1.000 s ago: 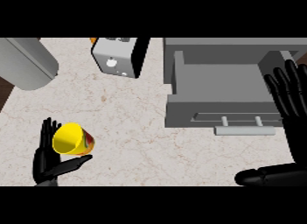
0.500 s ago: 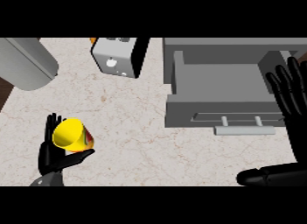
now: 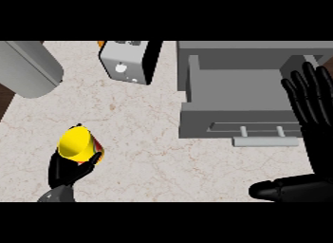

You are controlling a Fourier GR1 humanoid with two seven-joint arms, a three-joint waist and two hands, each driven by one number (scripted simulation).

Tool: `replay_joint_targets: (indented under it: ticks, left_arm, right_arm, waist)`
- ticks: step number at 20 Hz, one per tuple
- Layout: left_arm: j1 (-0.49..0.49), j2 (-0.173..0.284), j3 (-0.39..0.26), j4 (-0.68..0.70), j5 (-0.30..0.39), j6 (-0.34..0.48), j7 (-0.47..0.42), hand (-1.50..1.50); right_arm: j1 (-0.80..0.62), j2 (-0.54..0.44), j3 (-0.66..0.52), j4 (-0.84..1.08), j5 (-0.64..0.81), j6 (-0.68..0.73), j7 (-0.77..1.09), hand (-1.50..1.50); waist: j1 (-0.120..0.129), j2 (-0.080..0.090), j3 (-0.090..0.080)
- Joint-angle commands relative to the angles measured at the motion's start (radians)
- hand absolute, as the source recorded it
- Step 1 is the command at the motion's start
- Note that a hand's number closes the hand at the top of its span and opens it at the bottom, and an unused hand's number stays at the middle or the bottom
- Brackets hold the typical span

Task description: Pick up the cup, place it into the drawer and close the drawer

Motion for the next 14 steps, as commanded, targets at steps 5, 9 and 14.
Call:
replay_joint_targets:
  ticks: [5, 9, 14]
  left_arm:
    - [0.012, 0.03, -0.006, -0.057, 0.011, -0.045, -0.066, 1.5]
    - [-0.057, -0.013, -0.028, 0.022, -0.035, 0.024, -0.14, 1.5]
    - [-0.091, 0.009, -0.022, 0.037, -0.03, 0.004, -0.156, 1.5]
  right_arm:
    - [-0.018, -0.036, -0.066, -0.029, -0.05, 0.003, 0.043, -1.5]
    - [0.023, -0.042, -0.063, 0.0, -0.074, 0.053, -0.012, -1.5]
    - [-0.01, 0.008, 0.019, -0.029, 0.027, -0.028, 0.033, -1.5]
  waist:
    - [0.003, -0.002, 0.0]
    - [-0.003, 0.0, 0.0]
    - [-0.003, 0.0, 0.0]
